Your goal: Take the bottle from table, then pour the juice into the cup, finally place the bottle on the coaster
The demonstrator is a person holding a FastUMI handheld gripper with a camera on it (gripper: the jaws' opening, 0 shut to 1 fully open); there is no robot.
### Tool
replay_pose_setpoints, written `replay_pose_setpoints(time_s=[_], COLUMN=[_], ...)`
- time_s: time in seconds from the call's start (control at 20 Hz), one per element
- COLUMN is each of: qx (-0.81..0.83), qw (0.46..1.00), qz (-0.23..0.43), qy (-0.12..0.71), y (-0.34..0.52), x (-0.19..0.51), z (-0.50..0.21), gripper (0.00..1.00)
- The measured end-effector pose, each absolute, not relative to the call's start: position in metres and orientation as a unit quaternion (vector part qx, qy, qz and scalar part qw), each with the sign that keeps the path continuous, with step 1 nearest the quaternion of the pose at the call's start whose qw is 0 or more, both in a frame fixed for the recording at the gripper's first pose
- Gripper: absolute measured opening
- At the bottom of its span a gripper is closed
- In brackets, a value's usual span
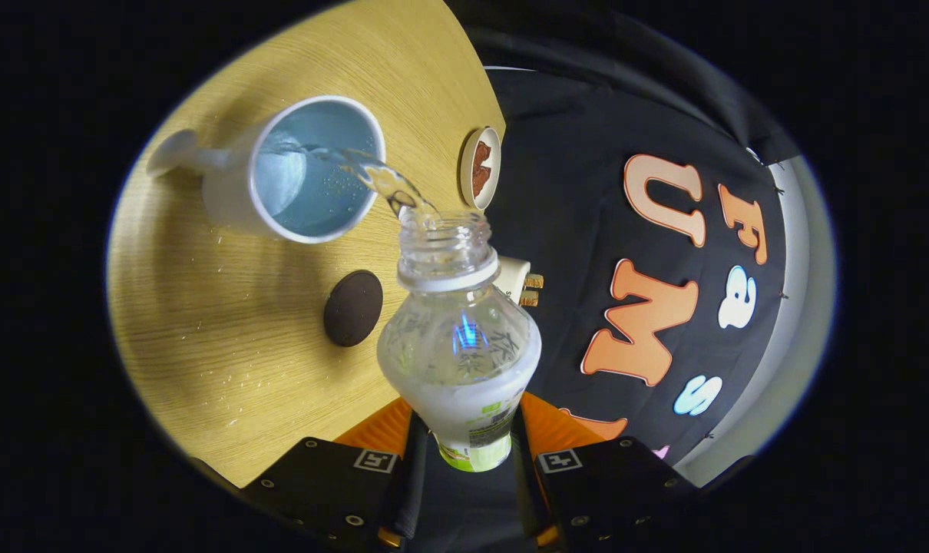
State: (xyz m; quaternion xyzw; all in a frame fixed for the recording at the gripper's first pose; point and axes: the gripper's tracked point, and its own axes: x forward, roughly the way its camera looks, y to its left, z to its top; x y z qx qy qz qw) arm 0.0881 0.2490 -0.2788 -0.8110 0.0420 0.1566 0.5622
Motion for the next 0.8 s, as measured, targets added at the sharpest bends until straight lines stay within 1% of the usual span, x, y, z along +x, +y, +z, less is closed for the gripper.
replay_pose_setpoints(time_s=[0.8], qx=[-0.826], qw=[0.539], qz=[0.162], qy=[0.034], y=[0.2514], x=[0.0952], z=[-0.2740], gripper=[0.52])
